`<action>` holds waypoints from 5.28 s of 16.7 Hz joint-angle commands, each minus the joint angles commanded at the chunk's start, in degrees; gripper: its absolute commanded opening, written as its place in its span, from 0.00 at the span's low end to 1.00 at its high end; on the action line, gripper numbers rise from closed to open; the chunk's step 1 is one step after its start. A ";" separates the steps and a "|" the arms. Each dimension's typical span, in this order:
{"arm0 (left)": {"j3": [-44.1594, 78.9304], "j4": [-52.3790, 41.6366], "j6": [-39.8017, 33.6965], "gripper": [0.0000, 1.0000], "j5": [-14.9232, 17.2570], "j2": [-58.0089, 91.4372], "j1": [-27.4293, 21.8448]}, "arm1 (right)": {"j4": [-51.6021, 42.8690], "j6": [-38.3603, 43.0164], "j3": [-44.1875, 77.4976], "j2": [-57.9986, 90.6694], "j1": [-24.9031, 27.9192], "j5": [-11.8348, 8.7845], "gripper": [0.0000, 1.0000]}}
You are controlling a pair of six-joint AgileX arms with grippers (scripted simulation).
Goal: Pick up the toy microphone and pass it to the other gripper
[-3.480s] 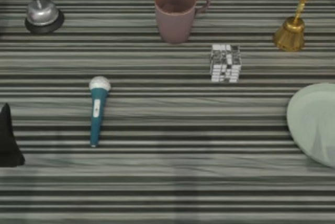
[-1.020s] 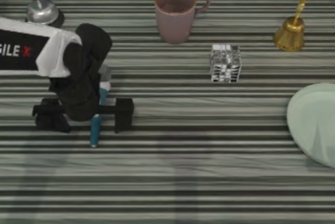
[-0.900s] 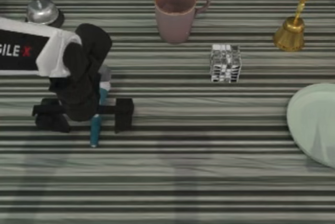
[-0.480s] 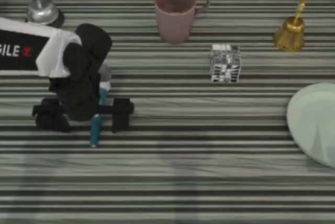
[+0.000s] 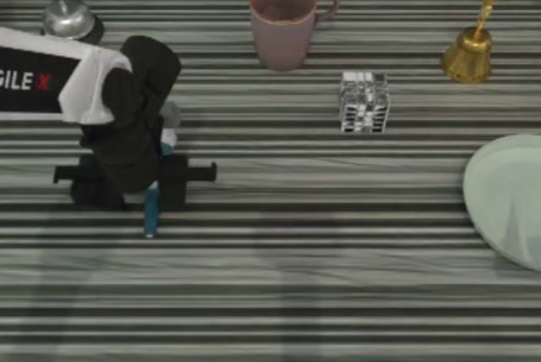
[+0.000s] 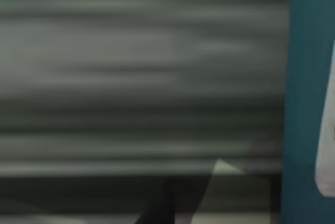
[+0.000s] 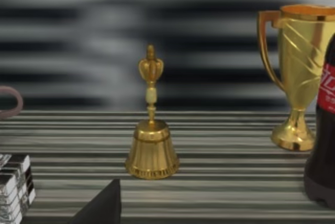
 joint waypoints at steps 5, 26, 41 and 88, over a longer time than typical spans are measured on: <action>0.00 0.00 0.00 0.00 0.00 0.00 0.00 | 0.00 0.00 0.00 0.00 0.00 0.00 1.00; -17.11 66.84 16.50 0.00 23.84 -19.82 1.99 | 0.00 0.00 0.00 0.00 0.00 0.00 1.00; -22.10 82.53 18.53 0.00 23.00 -25.89 -3.27 | 0.00 0.00 0.00 0.00 0.00 0.00 1.00; -25.06 88.35 14.64 0.00 10.45 -27.69 -14.76 | 25.95 -3.53 44.14 71.64 28.25 -23.20 1.00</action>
